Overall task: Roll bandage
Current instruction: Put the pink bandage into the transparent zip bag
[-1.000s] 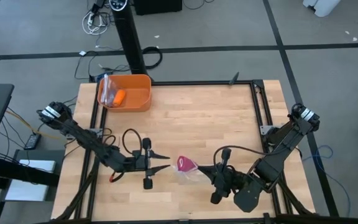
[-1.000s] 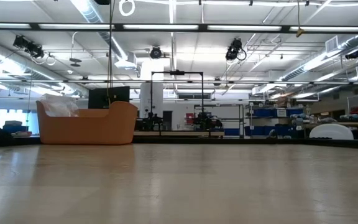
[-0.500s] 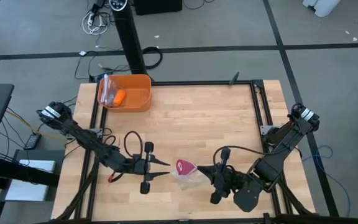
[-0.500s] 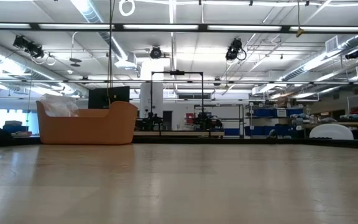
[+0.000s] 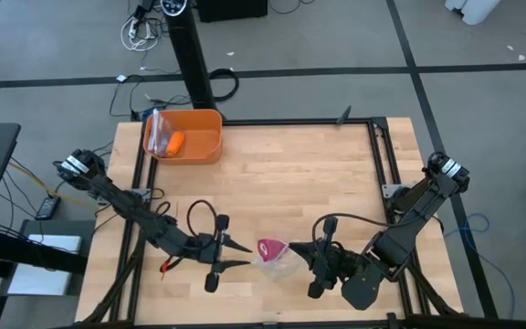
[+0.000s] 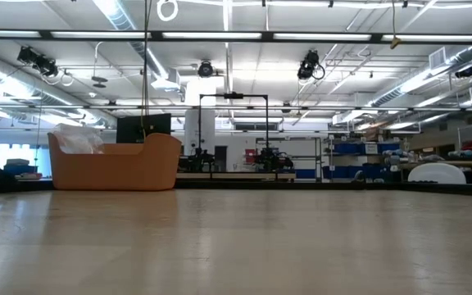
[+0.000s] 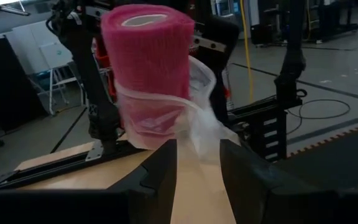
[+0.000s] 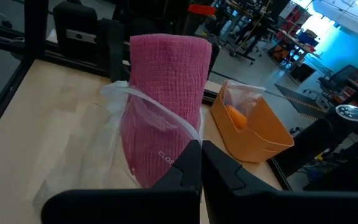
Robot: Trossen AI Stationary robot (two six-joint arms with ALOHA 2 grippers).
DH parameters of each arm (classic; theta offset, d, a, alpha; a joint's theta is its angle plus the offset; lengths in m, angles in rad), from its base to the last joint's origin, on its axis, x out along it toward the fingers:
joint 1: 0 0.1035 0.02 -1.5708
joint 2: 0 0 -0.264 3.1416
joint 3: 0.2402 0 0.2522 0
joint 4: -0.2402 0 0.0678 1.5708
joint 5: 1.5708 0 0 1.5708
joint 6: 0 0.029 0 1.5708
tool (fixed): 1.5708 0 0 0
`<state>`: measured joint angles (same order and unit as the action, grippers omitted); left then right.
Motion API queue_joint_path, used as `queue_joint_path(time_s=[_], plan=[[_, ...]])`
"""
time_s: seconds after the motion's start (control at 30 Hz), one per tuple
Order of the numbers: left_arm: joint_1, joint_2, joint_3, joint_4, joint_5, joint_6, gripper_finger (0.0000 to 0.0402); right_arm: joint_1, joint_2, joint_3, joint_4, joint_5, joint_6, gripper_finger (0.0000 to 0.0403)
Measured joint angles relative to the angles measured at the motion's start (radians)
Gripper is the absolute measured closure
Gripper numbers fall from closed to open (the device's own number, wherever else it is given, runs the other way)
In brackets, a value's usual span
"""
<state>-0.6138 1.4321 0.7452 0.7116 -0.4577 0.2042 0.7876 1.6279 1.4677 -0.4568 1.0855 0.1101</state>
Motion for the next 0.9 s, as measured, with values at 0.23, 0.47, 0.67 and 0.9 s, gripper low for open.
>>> queue_joint_path(time_s=[0.23, 0.47, 0.67, 0.9], plan=[[-0.014, 0.000, 0.000, -0.011, -0.024, 0.000, 0.0272, 0.009, 0.000, 0.000, 0.003, 0.046, -0.010, 0.0403], [-0.006, 0.000, 0.000, 0.043, -0.099, -0.025, 0.0253, 0.011, 0.000, 0.000, 0.011, 0.045, -0.014, 0.0403], [-0.004, 0.000, 0.000, 0.041, -0.095, -0.025, 0.0254, 0.002, 0.000, 0.000, 0.017, 0.032, -0.016, 0.0403], [0.013, 0.001, 0.000, 0.017, -0.121, -0.026, 0.0312, -0.010, 0.000, 0.000, 0.049, 0.021, -0.042, 0.0403]])
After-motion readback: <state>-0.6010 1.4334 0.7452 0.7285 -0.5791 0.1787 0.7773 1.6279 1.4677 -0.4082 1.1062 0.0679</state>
